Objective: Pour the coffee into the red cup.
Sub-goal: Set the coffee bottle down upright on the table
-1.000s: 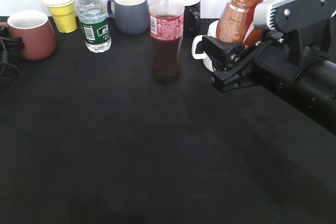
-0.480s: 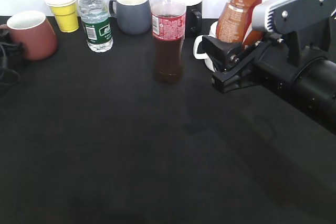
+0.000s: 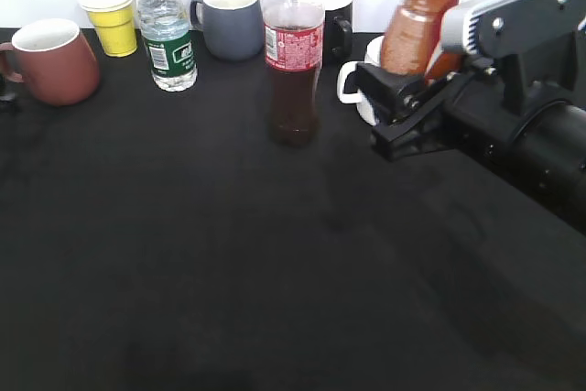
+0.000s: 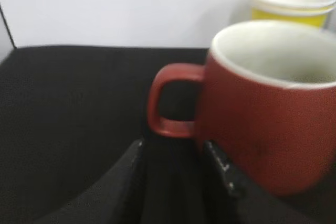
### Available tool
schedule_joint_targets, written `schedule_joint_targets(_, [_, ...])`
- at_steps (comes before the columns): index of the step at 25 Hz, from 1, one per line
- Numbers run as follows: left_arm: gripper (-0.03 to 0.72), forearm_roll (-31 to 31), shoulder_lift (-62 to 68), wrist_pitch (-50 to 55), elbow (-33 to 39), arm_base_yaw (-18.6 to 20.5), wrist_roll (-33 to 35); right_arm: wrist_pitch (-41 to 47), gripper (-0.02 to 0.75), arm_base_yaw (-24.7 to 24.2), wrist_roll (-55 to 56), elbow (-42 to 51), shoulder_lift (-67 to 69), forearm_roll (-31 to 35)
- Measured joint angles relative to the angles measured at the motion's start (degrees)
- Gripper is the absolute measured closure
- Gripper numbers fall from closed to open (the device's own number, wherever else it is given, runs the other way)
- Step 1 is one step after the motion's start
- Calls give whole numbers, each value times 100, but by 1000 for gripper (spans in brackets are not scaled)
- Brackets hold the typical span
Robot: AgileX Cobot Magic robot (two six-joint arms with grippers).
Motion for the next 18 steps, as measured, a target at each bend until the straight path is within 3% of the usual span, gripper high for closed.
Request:
schedule_joint_targets(3, [416,26,-1218,1020,364,-531,0,37,209,-249,0,0,0,224])
schedule_joint_targets(5, [416,69,-1841,1370,400,-1225,6,54,209,-766,0,0,0,263])
schedule_joint_targets(6, [416,79,-2067,1470,400,-1584,12,147,209,-1322,0,0,0,219])
schedule_joint_targets(7, [416,81,-2207,1612,400,-1980,17,179,209,-1479,0,0,0,215])
schedule_joint_targets(8, [416,87,-2315,1726,400,-2577,17,255,209,-1991,0,0,0,213])
schedule_joint_targets(10, [416,86,-2320,1787,400,-3359,17,256,209,-2575,35,-69,52,164])
schedule_joint_targets(13, [416,102,-2320,1788,400,-3924,17,263,209,-3087,171,-412,366,-177])
schedule_joint_targets(15, [416,104,-2320,1800,400,-3965,17,268,209,-3385,534,-946,976,-653])
schedule_joint_targets(18, [416,104,-2320,1799,400,-3965,17,274,209,-3408,597,-1592,1856,-991])
